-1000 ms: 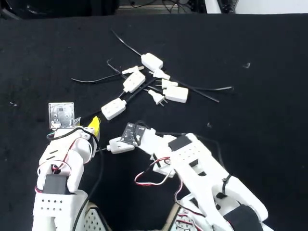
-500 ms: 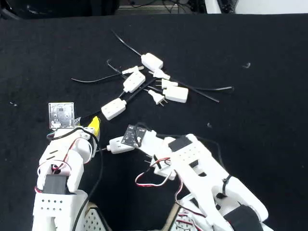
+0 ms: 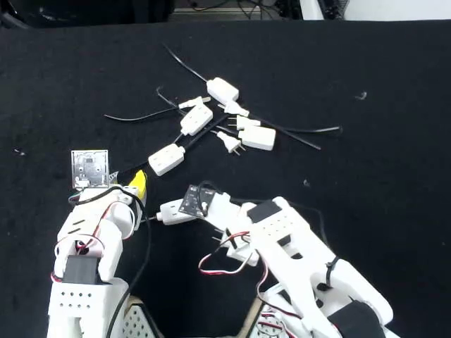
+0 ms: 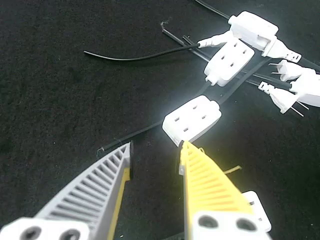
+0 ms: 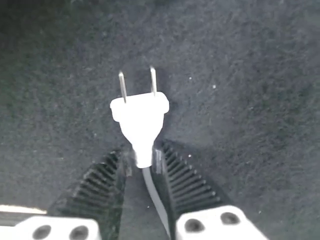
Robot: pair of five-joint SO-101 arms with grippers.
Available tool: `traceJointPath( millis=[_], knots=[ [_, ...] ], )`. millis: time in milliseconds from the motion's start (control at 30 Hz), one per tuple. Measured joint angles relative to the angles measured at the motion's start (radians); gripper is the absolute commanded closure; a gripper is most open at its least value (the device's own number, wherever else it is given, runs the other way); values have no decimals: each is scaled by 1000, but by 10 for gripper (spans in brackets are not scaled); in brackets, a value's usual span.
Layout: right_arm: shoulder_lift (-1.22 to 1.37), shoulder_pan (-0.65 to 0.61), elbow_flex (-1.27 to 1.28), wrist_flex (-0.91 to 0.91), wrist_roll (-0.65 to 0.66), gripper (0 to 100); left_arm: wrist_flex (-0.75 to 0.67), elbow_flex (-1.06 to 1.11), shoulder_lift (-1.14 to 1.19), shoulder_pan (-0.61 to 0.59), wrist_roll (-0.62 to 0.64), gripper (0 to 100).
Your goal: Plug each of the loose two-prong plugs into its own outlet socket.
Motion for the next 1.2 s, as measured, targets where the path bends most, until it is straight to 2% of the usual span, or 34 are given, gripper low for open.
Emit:
traceJointPath(
  millis=[233,333,533,633,833,1200],
  knots=[
    [-68,86,-107,52,-2,988,0,0,0,0,0,830],
    [-123,55,-153,34,-44,988,5,-46,0,25,3,830],
    [-146,-25,-176,-132,-117,988,75,-193,0,195,0,830],
    [-140,-60,-176,-164,-123,988,78,-207,0,239,0,830],
    [-138,-137,-212,-170,-121,988,81,-207,0,255,0,830],
    [-137,-147,-338,-74,-157,988,81,-117,-3,252,2,830]
  ],
)
